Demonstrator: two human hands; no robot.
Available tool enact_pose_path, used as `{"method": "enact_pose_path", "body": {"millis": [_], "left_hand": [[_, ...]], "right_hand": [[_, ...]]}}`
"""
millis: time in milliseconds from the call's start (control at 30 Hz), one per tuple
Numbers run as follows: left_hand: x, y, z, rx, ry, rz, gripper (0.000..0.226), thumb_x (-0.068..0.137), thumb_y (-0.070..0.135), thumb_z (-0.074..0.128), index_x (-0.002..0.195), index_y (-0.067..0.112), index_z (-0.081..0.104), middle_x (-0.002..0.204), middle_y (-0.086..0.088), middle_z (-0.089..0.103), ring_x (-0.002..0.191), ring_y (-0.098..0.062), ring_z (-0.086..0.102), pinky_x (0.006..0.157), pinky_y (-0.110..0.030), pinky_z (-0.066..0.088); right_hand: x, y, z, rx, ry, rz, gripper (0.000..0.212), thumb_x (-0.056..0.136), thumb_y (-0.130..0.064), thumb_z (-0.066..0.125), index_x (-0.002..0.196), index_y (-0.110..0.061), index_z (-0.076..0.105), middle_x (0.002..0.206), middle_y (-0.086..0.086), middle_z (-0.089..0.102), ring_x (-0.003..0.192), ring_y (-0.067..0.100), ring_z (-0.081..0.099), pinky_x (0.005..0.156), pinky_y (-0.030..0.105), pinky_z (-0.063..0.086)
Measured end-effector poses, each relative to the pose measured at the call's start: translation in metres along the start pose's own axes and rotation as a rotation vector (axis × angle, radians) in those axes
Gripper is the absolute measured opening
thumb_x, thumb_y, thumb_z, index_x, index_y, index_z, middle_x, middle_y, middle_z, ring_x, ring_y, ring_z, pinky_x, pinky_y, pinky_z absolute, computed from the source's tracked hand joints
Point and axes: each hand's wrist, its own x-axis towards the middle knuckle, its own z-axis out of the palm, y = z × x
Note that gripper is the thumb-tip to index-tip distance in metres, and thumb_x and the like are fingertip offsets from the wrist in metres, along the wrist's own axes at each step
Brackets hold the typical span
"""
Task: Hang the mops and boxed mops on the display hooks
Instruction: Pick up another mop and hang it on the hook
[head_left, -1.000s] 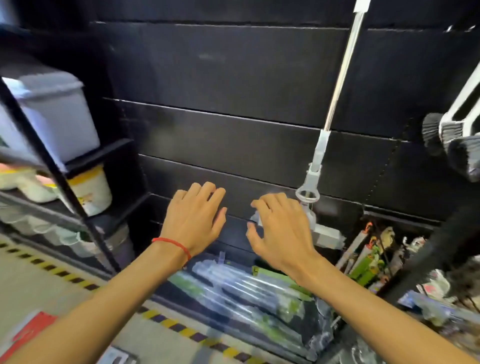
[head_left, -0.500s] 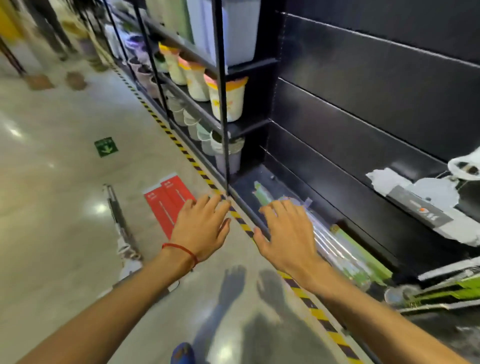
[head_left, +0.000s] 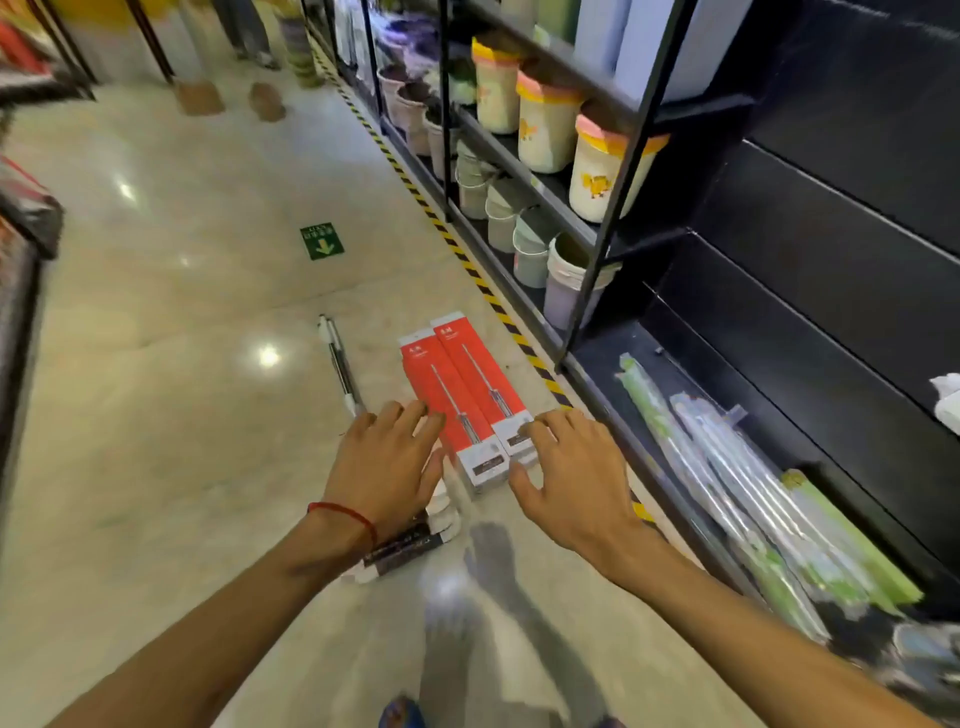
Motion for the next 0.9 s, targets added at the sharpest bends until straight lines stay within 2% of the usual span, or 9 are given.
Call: {"method": "enact_pose_path", "body": {"millis": [167,267,467,600,700,900], "left_hand": [[-0.013,-0.093,0.014,-0.03,-0.058,-0.021,0.038,0.09,0.036,0.071,0.122,0.016,0.066,0.115,-0.008,0.069,0.094,-0.03,0.066,0.073,-0.044,0.056],[-0.001,-0.138,0.028,-0.02,-0.062,0.009,0.039,0.089,0.035,0.072,0.121,0.014,0.066,0.113,-0.009,0.069,0.092,-0.031,0.064,0.071,-0.044,0.054],[0.047,-0.202,0.064,-0.024,-0.102,-0.007,0.033,0.091,0.03,0.067,0.118,0.012,0.069,0.113,-0.009,0.07,0.091,-0.03,0.065,0.071,-0.042,0.053],[0.086,-0.239,0.086,-0.022,-0.162,-0.035,0.038,0.093,0.035,0.068,0.125,0.016,0.066,0.122,-0.008,0.069,0.1,-0.029,0.067,0.077,-0.042,0.055],[0.115,-0.269,0.102,-0.011,-0.192,-0.024,0.039,0.091,0.035,0.07,0.124,0.015,0.066,0.122,-0.008,0.07,0.099,-0.03,0.067,0.075,-0.042,0.056],[0.162,-0.333,0.153,-0.053,-0.263,0.006,0.041,0.088,0.034,0.074,0.123,0.013,0.068,0.118,-0.009,0.071,0.094,-0.031,0.067,0.071,-0.042,0.056]], "right_hand": [[0.041,-0.074,0.035,0.033,0.023,0.034,0.033,0.09,-0.041,0.058,0.108,-0.016,0.072,0.104,0.002,0.069,0.095,0.027,0.064,0.08,0.04,0.05],[0.071,-0.101,0.051,0.025,0.009,0.017,0.033,0.089,-0.042,0.058,0.105,-0.016,0.071,0.103,0.002,0.069,0.095,0.027,0.063,0.078,0.04,0.05],[0.15,-0.122,0.09,0.05,0.013,-0.01,0.032,0.085,-0.04,0.063,0.105,-0.017,0.074,0.102,0.002,0.071,0.093,0.028,0.066,0.081,0.039,0.051],[0.21,-0.132,0.12,0.106,-0.039,-0.025,0.033,0.084,-0.039,0.061,0.103,-0.016,0.074,0.099,0.003,0.072,0.091,0.03,0.067,0.079,0.04,0.053],[0.25,-0.137,0.141,0.137,-0.036,-0.018,0.029,0.082,-0.034,0.07,0.101,-0.013,0.075,0.097,0.005,0.072,0.088,0.031,0.067,0.076,0.04,0.052],[0.312,-0.156,0.183,0.135,-0.106,0.061,0.032,0.088,-0.039,0.058,0.104,-0.016,0.073,0.099,0.001,0.071,0.092,0.026,0.063,0.079,0.038,0.051]]}}
